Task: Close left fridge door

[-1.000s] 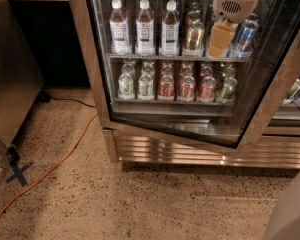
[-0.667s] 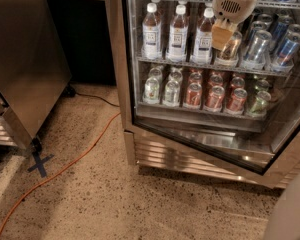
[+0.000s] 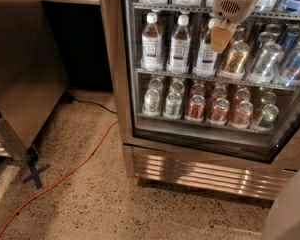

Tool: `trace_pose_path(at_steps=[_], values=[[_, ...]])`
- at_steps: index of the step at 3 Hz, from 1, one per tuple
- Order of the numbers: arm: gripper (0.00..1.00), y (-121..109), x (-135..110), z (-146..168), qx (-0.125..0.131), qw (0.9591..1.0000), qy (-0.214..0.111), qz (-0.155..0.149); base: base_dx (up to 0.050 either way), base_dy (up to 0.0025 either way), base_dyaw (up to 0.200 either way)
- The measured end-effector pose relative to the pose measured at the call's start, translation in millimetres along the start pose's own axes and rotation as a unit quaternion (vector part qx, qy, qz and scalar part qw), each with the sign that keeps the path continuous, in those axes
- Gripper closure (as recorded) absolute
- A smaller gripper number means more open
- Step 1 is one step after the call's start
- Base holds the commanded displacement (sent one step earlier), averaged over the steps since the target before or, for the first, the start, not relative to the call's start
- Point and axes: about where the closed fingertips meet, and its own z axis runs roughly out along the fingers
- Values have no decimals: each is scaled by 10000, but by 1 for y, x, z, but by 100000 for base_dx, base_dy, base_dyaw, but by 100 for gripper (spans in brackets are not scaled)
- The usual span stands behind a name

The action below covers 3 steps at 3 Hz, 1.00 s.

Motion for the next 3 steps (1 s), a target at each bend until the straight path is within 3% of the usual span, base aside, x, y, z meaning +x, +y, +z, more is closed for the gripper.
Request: trace_pose_path(at_steps=[1,2,3], values=[[100,0,0,0,0,10000,0,0,2788,-232,-16599],[100,0,0,0,0,10000,0,0,2788,229,16636],[100,0,0,0,0,10000,0,0,0,0,0]])
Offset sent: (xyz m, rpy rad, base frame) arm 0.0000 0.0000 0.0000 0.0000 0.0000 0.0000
